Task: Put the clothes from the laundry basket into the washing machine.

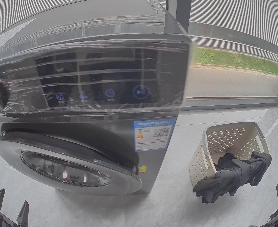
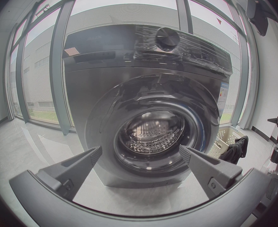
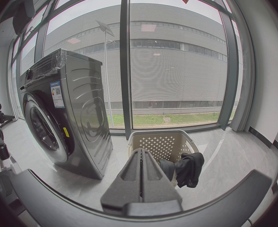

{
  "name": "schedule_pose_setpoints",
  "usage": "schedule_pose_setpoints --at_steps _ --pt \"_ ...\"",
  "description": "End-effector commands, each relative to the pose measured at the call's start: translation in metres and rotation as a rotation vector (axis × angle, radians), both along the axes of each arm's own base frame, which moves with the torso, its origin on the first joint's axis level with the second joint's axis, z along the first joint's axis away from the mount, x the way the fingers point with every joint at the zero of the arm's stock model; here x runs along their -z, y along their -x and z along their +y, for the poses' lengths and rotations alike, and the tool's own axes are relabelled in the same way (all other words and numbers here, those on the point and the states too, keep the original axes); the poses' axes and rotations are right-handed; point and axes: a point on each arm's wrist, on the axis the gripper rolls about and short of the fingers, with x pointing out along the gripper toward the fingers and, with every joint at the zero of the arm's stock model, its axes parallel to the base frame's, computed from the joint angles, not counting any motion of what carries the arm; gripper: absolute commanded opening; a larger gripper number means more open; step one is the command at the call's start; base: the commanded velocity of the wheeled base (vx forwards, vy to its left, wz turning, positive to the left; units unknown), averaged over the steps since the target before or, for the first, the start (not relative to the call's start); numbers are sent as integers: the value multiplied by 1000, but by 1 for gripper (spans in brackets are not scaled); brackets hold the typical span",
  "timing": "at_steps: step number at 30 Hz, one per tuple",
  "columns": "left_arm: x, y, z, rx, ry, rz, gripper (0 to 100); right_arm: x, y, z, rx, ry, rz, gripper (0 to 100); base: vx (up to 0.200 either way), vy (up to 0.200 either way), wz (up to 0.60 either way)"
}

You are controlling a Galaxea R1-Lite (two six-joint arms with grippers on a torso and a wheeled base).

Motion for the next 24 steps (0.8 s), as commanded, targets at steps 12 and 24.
schedule_pose_setpoints --at_steps 12,24 --pt "5 0 0 -1 2 -1 100 5 -1 0 -2 0 9 0 0 200 0" --pt "5 0 0 -1 0 -3 100 5 -1 0 -2 0 9 0 -17 33 0"
